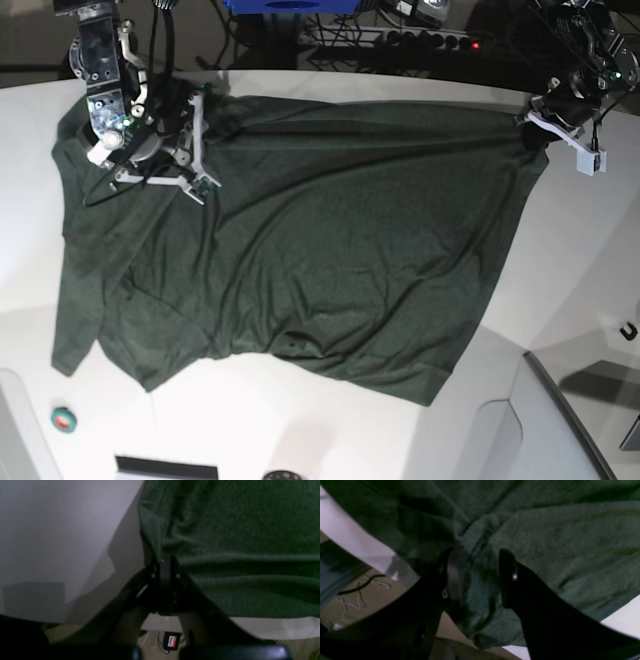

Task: Layout the t-shirt on the table in an organized manner, then fold the t-shirt properly
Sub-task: 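Move the right gripper onto the shirt's edge and grasp the fabric, then drag the grasped edge with the right gripper toward the robot base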

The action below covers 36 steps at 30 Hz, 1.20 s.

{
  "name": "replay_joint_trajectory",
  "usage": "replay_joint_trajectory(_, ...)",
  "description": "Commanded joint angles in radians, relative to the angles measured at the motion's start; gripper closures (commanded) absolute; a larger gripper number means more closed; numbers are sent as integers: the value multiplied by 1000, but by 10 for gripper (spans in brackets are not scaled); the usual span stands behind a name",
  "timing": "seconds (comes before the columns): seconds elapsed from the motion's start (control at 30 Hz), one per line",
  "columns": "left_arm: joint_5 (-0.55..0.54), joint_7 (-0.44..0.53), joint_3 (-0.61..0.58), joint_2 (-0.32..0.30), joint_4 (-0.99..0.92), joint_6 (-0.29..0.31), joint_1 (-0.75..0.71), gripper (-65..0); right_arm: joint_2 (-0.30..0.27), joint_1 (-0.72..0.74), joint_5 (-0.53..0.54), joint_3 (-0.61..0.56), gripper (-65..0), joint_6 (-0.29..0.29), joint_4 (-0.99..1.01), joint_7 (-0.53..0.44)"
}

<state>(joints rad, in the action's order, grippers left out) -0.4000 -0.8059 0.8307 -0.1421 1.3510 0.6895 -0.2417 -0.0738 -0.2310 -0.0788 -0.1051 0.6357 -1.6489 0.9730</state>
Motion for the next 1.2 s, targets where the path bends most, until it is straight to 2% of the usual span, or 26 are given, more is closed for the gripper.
replay_joint_trajectory(0.0, -18, 12, 6, -18, 14, 9, 0, 0, 2, 3, 9, -2, -215, -6, -23, -6)
replay_joint_trajectory(0.1, -18, 12, 6, -18, 12, 9, 0, 0, 9, -1, 50, -3, -215, -6, -58, -4)
replay_joint_trajectory(0.27, -18, 12, 3, -18, 12, 9, 0, 0, 9, 18, 110, -6, -215, -6, -69, 56)
replay_joint_trajectory(0.87, -18, 12, 2, -18, 12, 9, 0, 0, 16, 63, 113, -5, -215, -6, 48, 50)
replay_joint_trajectory(0.97, -18, 12, 5, -18, 12, 9, 0, 0, 32, 63, 113, -5, -213, -6, 52, 48)
replay_joint_trajectory(1.17, -18, 12, 6, -18, 12, 9, 0, 0, 36, 65, 113, -5, -102, -6, 85, 48)
